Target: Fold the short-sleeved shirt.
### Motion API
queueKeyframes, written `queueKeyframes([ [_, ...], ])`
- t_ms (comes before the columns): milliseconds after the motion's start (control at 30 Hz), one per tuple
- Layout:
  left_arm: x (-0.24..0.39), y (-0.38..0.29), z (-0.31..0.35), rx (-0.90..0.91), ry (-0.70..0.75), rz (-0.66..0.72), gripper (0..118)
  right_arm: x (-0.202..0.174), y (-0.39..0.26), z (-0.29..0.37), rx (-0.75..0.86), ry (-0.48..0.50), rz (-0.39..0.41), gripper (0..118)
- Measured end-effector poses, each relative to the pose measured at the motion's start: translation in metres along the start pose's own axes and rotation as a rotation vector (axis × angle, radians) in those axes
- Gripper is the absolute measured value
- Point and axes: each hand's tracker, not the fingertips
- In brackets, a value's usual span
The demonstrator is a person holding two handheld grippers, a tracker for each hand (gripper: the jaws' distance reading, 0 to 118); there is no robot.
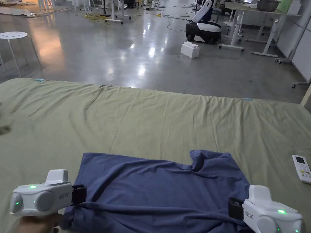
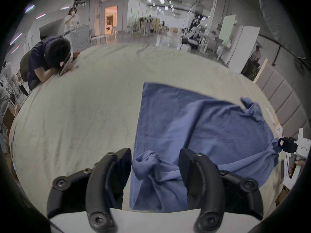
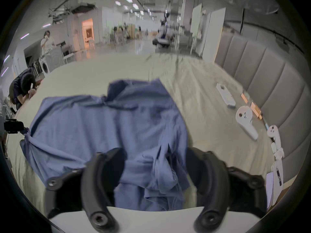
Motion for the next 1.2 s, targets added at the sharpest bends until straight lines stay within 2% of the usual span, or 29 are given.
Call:
queueKeyframes([
  [133, 0.01, -0.006, 0.04, 0.165, -0.013, -0.044, 63, -0.017, 0.003, 0.047, 0.241, -0.016, 0.04, 89],
  [233, 0.022, -0.016, 0.075, 0.313, -0.001, -0.057, 62, -0.031, 0.001, 0.085, 0.406, -0.031, 0.006, 89],
  [300, 0.03, -0.024, 0.091, 0.395, 0.015, -0.073, 60, -0.038, -0.003, 0.099, 0.491, -0.037, -0.01, 83],
  [367, 0.04, -0.031, 0.106, 0.448, 0.055, -0.102, 48, -0.046, -0.004, 0.117, 0.57, -0.051, 0.018, 58],
  [400, 0.044, -0.034, 0.113, 0.475, 0.063, -0.115, 35, -0.049, -0.006, 0.123, 0.573, -0.053, -0.002, 48],
  [433, 0.047, -0.036, 0.118, 0.496, 0.068, -0.124, 35, -0.052, -0.008, 0.129, 0.598, -0.06, 0.001, 42],
  [467, 0.051, -0.039, 0.123, 0.507, 0.067, -0.133, 29, -0.055, -0.009, 0.135, 0.609, -0.068, 0.002, 42],
  [500, 0.054, -0.042, 0.127, 0.517, 0.069, -0.147, 19, -0.057, -0.011, 0.14, 0.623, -0.073, 0.007, 32],
  [533, 0.056, -0.045, 0.131, 0.525, 0.079, -0.157, 14, -0.057, -0.011, 0.142, 0.626, -0.075, 0.0, 17],
  [600, 0.059, -0.048, 0.138, 0.534, 0.064, -0.181, 6, -0.058, -0.015, 0.149, 0.64, -0.07, -0.005, 8],
  [633, 0.061, -0.05, 0.141, 0.534, 0.075, -0.187, 6, -0.057, -0.017, 0.152, 0.648, -0.068, -0.009, 1],
  [733, 0.057, -0.053, 0.151, 0.524, 0.082, -0.194, 3, -0.056, -0.02, 0.156, 0.656, -0.057, -0.001, 0],
  [867, 0.033, -0.058, 0.15, 0.451, 0.09, -0.122, 3, -0.055, -0.024, 0.158, 0.642, -0.056, 0.012, 0],
  [1033, -0.009, -0.056, 0.112, 0.199, 0.052, -0.014, 3, -0.051, -0.028, 0.149, 0.594, -0.053, 0.008, 0],
  [1133, -0.025, -0.052, 0.08, 0.069, 0.028, 0.004, 4, -0.05, -0.031, 0.141, 0.559, -0.056, 0.012, 0],
  [1200, -0.029, -0.046, 0.059, -0.013, 0.021, 0.009, 17, -0.049, -0.033, 0.137, 0.537, -0.058, 0.016, 0],
])
